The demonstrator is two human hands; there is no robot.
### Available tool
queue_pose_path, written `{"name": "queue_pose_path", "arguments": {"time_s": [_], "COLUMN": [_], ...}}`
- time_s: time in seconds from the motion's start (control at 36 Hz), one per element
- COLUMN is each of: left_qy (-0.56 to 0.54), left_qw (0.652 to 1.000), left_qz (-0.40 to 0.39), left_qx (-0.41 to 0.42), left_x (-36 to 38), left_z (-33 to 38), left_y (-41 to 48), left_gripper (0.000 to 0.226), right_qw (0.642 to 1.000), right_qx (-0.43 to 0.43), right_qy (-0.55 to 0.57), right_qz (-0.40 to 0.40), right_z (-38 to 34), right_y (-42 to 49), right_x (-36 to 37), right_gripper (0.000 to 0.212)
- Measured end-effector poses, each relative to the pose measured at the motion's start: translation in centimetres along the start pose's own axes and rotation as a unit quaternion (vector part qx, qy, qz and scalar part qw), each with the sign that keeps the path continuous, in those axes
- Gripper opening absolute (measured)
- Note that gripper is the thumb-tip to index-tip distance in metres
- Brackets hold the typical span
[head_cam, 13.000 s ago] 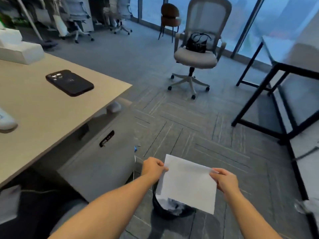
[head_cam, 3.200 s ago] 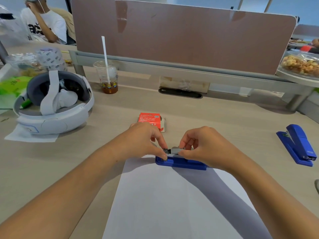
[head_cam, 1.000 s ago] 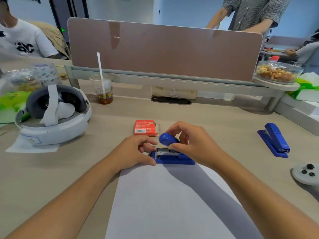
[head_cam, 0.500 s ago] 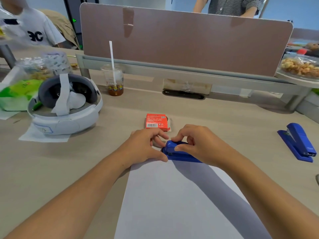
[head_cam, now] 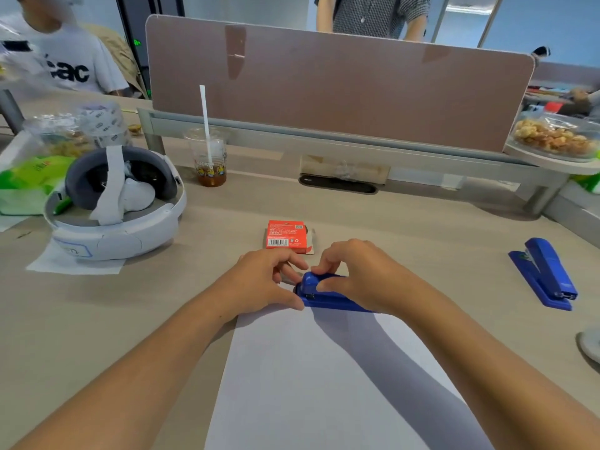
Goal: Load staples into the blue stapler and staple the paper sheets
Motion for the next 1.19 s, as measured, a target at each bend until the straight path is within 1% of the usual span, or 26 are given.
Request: {"name": "queue_pose_path", "arguments": {"time_s": [0.17,0.28,0.33,0.42,0.5,0.58,0.67,0.72,0.81,0.83,0.92,1.03,1.14,1.19], "left_qy": [0.016,0.008,0.025,0.037,0.030,0.018,-0.028,-0.094,-0.235,-0.266,-0.297,-0.404,-0.415,-0.424], "left_qw": [1.000,1.000,1.000,0.999,1.000,1.000,0.999,0.995,0.970,0.961,0.950,0.907,0.903,0.900], "left_qz": [-0.001,-0.008,-0.012,-0.012,-0.002,0.017,0.018,0.005,-0.023,-0.021,-0.011,-0.030,-0.043,-0.052], "left_qx": [0.005,0.007,0.008,0.009,0.006,0.015,-0.006,-0.024,-0.052,-0.067,-0.091,-0.117,-0.101,-0.091], "left_x": [0.0,0.0,-0.1,-0.1,0.0,-0.2,0.2,0.8,1.4,1.3,1.0,1.7,2.4,3.1], "left_z": [0.1,0.4,0.9,1.6,2.1,2.4,2.2,2.1,2.7,2.8,3.4,5.0,7.5,8.7], "left_y": [-0.2,-0.5,-0.7,-1.0,-1.2,-1.2,-1.1,-1.2,-1.5,-1.5,-0.9,-0.1,0.2,0.3], "left_gripper": [0.041,0.034,0.031,0.028,0.026,0.025,0.027,0.027,0.023,0.021,0.017,0.023,0.021,0.018], "right_qw": [1.000,0.999,0.999,0.999,1.000,0.999,0.997,0.996,0.994,0.993,0.988,0.980,0.957,0.945], "right_qx": [-0.003,-0.023,-0.016,0.003,0.015,0.027,0.039,0.043,0.047,0.045,0.044,0.030,0.008,0.017], "right_qy": [0.008,-0.006,-0.010,-0.012,-0.001,0.023,0.059,0.064,0.077,0.083,0.119,0.174,0.274,0.310], "right_qz": [0.004,0.028,0.041,0.030,0.022,0.034,0.032,0.039,0.059,0.068,0.084,0.091,0.100,0.101], "right_z": [0.3,0.4,1.0,2.0,2.3,2.7,3.2,3.5,4.0,4.2,4.8,6.1,7.3,8.3], "right_y": [0.1,-0.4,-0.9,-1.6,-2.2,-2.7,-3.4,-3.8,-4.5,-4.7,-5.6,-6.4,-7.8,-8.6], "right_x": [0.1,-0.3,-0.6,-0.6,-0.4,-0.2,0.4,0.5,-0.1,-0.4,-1.3,-1.9,-3.3,-4.3], "right_gripper": [0.017,0.017,0.020,0.022,0.020,0.018,0.017,0.017,0.019,0.020,0.017,0.012,0.013,0.026]}}
Point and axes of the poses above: each hand's wrist, its own y-axis towards the middle knuckle, its own x-axis out of the palm, z = x × y, the point moved 9 cm from there along y, towards the middle knuckle, and after that the axes turned 2 degrees about y, right-handed, at the moved point
